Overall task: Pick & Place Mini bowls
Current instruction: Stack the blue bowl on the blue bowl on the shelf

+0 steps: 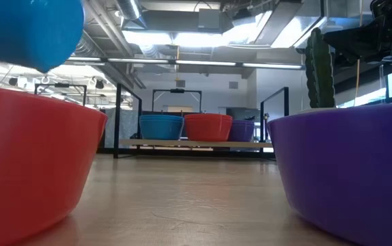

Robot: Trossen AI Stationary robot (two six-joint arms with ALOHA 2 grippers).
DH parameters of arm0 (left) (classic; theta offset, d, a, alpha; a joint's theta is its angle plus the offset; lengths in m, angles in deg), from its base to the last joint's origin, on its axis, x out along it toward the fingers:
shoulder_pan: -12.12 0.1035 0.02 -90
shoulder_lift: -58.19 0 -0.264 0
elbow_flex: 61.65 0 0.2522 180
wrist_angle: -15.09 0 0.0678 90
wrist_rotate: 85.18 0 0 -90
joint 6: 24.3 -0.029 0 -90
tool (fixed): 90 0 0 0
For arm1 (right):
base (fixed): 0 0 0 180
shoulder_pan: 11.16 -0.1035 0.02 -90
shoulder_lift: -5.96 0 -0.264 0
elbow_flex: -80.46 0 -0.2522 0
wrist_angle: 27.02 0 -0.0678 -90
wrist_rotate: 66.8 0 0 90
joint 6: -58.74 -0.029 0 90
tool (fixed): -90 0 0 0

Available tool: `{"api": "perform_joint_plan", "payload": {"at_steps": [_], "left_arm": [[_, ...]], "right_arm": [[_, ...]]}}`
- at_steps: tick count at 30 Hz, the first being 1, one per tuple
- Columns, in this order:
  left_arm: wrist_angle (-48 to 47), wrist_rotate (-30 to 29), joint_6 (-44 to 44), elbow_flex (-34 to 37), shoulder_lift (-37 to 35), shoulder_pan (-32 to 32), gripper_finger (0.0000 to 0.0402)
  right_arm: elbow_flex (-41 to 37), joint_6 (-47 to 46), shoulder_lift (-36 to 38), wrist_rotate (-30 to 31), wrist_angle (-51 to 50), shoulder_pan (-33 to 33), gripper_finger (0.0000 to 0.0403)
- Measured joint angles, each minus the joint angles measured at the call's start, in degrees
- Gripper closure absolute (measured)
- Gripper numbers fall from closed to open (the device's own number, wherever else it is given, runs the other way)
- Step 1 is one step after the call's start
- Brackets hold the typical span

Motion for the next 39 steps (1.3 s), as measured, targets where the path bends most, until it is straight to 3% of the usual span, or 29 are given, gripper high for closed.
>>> {"api": "perform_joint_plan", "payload": {"at_steps": [2,8,14,19,23,26,35,39], "left_arm": [[3.27,0.73,-1.85,2.75,-0.22,1.06,0.0398],[1.64,1.09,-1.79,7.12,-5.21,6.14,0.0398],[-0.15,4.72,-4.40,7.25,-11.85,9.77,0.0398],[-0.90,4.46,-8.24,6.02,-14.63,13.05,0.0398],[-0.29,2.75,-13.96,-4.12,-11.82,19.03,0.0398],[-6.25,3.25,-19.34,-14.82,-5.85,24.09,0.0398],[-28.77,3.82,-29.67,-51.12,22.17,44.44,0.0398],[-37.48,11.98,-33.04,-63.31,35.19,54.64,0.0398]], "right_arm": [[0.00,-0.04,0.00,0.00,-0.02,0.01,0.0399],[0.00,-0.07,0.00,0.00,-0.45,0.02,0.0399],[0.00,0.04,0.00,0.00,-1.07,0.00,0.0399],[0.00,0.13,0.00,0.00,-1.05,0.02,0.0399],[0.00,0.27,0.01,0.00,-0.86,0.01,0.0399],[0.00,0.24,0.00,0.00,-0.86,0.02,0.0399],[0.00,0.31,0.02,0.00,-0.92,0.02,0.0399],[0.00,0.31,0.00,0.00,-1.09,0.00,0.0399]]}}
